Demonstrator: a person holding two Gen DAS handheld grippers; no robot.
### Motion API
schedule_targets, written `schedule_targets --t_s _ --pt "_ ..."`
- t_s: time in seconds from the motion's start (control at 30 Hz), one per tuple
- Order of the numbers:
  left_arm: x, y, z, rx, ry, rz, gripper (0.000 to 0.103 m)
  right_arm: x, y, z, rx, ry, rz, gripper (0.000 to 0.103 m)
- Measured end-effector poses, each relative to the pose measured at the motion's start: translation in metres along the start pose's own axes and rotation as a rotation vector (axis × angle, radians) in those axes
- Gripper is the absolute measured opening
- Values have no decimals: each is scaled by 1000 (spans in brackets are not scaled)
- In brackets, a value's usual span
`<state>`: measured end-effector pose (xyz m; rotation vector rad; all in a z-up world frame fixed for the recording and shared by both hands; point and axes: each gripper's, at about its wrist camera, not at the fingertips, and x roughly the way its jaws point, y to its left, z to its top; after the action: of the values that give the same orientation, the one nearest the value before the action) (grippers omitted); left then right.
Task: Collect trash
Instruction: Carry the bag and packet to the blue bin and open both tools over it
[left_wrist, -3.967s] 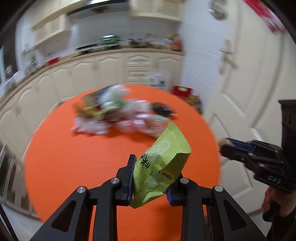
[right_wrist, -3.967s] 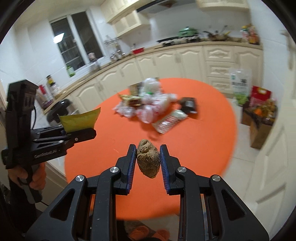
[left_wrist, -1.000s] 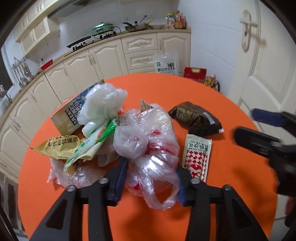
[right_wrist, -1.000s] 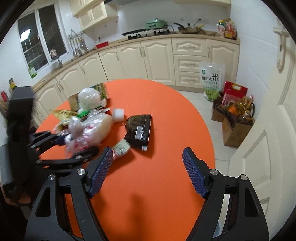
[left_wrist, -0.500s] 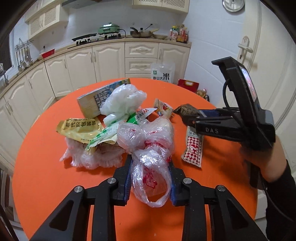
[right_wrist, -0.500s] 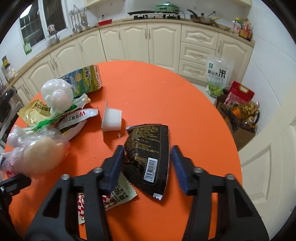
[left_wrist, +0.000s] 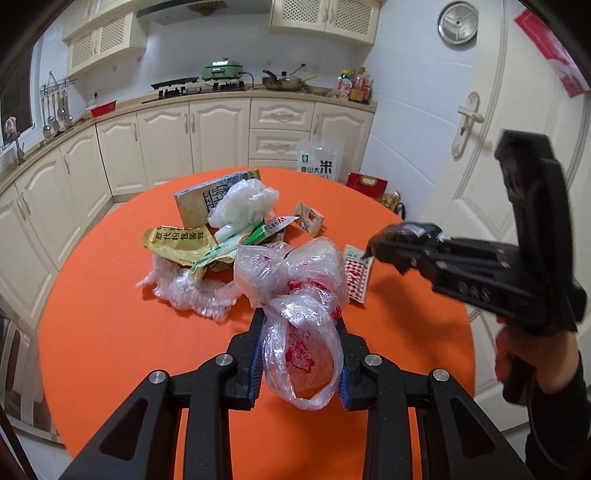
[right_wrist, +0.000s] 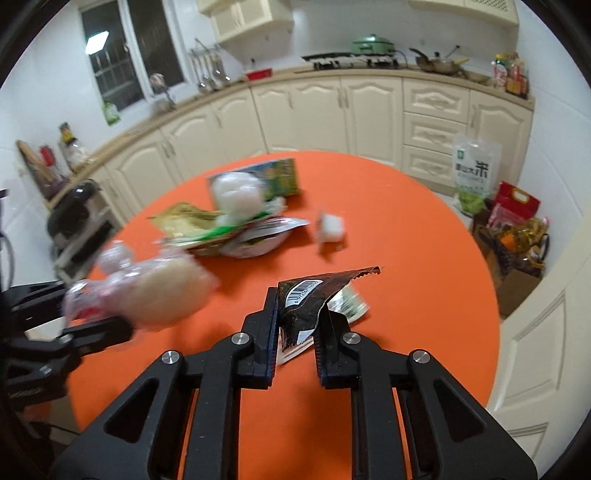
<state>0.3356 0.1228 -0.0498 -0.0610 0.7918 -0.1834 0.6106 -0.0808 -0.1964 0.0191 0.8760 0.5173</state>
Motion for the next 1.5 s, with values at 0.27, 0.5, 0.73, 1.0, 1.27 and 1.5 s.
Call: schedule_targets --t_s 0.27,0.5,0.73,1.0,1.27,1.5 --pt "-46 -39 -21 43 -24 -17 28 -52 27 -33 6 -54 52 16" --pt "-68 -96 -30 117 -31 -70 28 -118 12 -66 58 -125 5 16" --pt "-54 -178 -35 227 18 -167 28 -176 -39 -116 146 -141 -103 16" --pt "-3 -256 -41 328 113 -231 28 -185 -111 -169 274 -81 -167 16" --pt "63 -298 -38 405 228 -225 28 -147 -171 -208 393 -10 -181 22" --pt "128 -332 -37 434 332 -210 28 -133 -196 -243 419 62 -239 31"
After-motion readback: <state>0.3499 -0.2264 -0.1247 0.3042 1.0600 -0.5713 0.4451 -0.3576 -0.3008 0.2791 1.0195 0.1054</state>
